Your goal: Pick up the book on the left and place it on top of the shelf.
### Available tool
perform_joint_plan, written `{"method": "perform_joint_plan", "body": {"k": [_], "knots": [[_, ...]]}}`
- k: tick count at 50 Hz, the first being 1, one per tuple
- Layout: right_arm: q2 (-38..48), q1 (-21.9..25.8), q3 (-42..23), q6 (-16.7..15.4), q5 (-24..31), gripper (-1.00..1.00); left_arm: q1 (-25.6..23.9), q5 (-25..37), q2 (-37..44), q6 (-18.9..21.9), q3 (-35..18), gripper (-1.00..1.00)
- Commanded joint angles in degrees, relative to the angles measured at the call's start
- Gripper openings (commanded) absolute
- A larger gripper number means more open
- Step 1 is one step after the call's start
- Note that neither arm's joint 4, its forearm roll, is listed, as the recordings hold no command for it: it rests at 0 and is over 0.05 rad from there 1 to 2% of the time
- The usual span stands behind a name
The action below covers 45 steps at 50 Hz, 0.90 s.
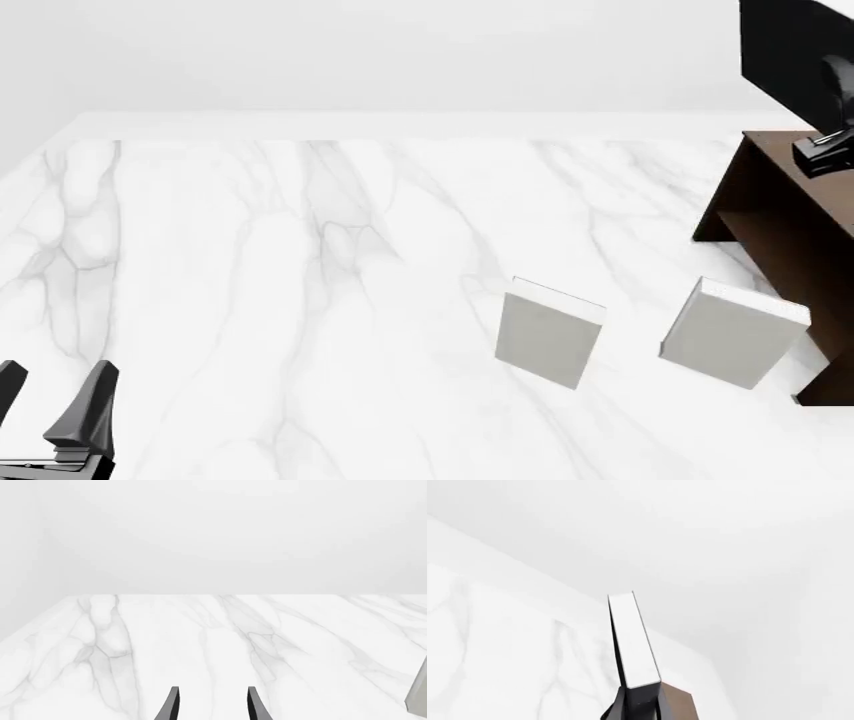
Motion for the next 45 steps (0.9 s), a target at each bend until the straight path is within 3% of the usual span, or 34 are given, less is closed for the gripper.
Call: {"method": "perform_joint_plan", "body": {"k": [1, 45], "knots": [[-0.6, -3.6, -0.8, -1.2, -0.4, -1.0, 0.0, 0.0, 0.0, 0.0, 0.0, 1.0], [2.0, -15.8, -2.6, -6.2, -1.7, -1.0, 0.0, 0.0, 0.0, 0.0, 0.0, 1.0]]}}
